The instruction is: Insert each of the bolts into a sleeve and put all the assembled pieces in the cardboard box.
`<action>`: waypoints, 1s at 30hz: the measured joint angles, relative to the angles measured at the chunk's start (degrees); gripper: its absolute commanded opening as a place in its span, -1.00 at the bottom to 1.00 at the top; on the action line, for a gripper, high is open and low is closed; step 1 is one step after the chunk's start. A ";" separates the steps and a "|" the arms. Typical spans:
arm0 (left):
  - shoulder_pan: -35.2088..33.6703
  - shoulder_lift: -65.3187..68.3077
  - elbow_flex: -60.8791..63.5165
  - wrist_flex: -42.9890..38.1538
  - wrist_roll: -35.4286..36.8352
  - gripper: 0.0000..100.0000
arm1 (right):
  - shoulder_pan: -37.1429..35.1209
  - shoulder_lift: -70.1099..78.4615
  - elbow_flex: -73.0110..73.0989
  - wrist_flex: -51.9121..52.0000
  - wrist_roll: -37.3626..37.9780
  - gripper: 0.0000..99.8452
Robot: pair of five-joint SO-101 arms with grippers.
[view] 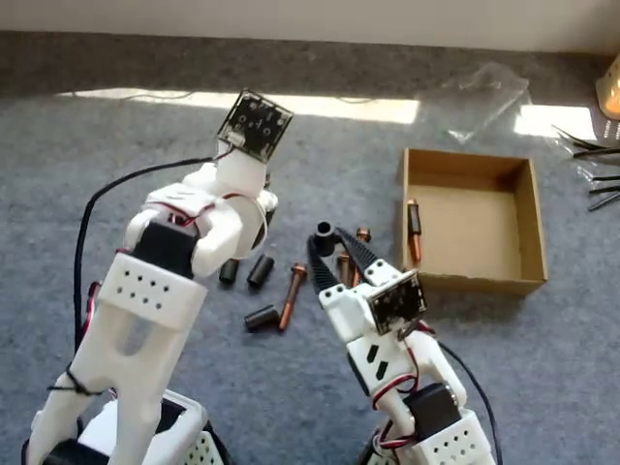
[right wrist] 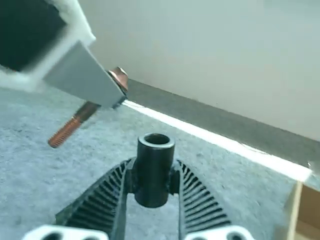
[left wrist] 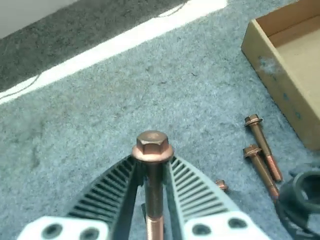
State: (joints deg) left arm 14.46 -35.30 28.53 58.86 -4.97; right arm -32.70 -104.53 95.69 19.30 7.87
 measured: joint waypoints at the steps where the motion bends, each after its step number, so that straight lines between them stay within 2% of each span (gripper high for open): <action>1: 0.00 -1.23 1.05 -0.70 0.00 -0.99 | -0.97 0.00 0.00 -0.70 0.00 -0.99; 4: 0.00 -5.54 4.40 -2.90 0.00 -0.99 | -2.81 0.09 0.00 -1.32 0.00 -0.99; 9: -0.44 -13.01 12.04 -10.90 0.00 -0.99 | -1.41 0.09 0.00 -0.35 0.00 -0.99; 17: -1.05 -23.21 27.34 -29.98 -0.09 -0.99 | 0.62 0.09 0.00 3.87 0.00 -0.99; 23: -1.23 -25.76 34.20 -44.04 -0.18 -0.99 | 0.62 0.09 0.00 5.36 0.00 -0.99; 26: 0.79 -26.20 34.99 -48.44 -0.18 -0.99 | 0.62 0.09 0.00 5.36 0.00 -0.99; 30: 6.59 -26.20 34.99 -50.02 -0.18 -0.99 | 0.62 0.09 0.00 5.36 0.00 -0.99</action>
State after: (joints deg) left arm 21.05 -61.49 63.52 8.84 -5.14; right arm -32.09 -104.44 95.69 24.66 7.87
